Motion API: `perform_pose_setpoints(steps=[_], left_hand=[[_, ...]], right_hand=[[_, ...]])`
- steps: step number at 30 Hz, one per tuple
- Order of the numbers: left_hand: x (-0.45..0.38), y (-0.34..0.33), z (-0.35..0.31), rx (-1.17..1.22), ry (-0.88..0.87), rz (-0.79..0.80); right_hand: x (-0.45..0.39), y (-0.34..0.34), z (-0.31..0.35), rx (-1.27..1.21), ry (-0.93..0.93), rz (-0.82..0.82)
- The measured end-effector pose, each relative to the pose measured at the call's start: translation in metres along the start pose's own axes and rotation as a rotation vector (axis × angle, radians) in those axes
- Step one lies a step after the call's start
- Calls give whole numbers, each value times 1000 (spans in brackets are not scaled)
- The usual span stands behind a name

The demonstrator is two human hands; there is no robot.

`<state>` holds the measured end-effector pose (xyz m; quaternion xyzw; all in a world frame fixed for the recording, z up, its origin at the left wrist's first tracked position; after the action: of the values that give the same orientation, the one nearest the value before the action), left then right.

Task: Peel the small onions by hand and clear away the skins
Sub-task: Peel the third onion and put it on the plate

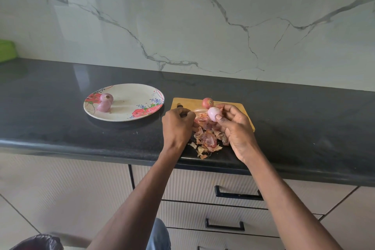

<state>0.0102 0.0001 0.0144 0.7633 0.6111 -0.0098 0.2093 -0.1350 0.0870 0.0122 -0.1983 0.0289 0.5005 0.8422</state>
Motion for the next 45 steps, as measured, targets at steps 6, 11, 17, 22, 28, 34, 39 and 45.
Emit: perform_pose_setpoints(steps=[6, 11, 17, 22, 28, 34, 39, 45], left_hand=[[-4, -1, 8, 18, 28, -30], [-6, -1, 10, 11, 66, -71], [-4, 2, -3, -168, -102, -117], [-1, -1, -3, -25, -163, 21], [1, -6, 0, 293, 43, 267], [2, -9, -2, 338, 7, 347], [0, -10, 1, 331, 30, 328], [-2, -12, 4, 275, 43, 317]], right_hand=[[-2, 1, -1, -117, -26, -12], [-1, 0, 2, -161, -34, -27], [-3, 4, -2, -109, -41, -82], [-3, 5, -3, -47, -8, -96], [-3, 2, -3, 25, 20, -7], [-2, -2, 0, 76, 50, 61], [-1, -5, 1, 170, 84, 72], [0, -6, 1, 189, 79, 83]])
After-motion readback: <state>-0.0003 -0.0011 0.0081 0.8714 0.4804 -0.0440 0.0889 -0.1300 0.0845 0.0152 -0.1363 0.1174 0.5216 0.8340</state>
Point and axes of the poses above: each hand's wrist, its own x-axis away from the middle knuckle, its own y-axis out of the back of the hand, z = x × y, the point moved 4 cm from there along -x, towards the middle knuckle, and after that the axes turned 9 degrees about -x, right-handed, at the moved point
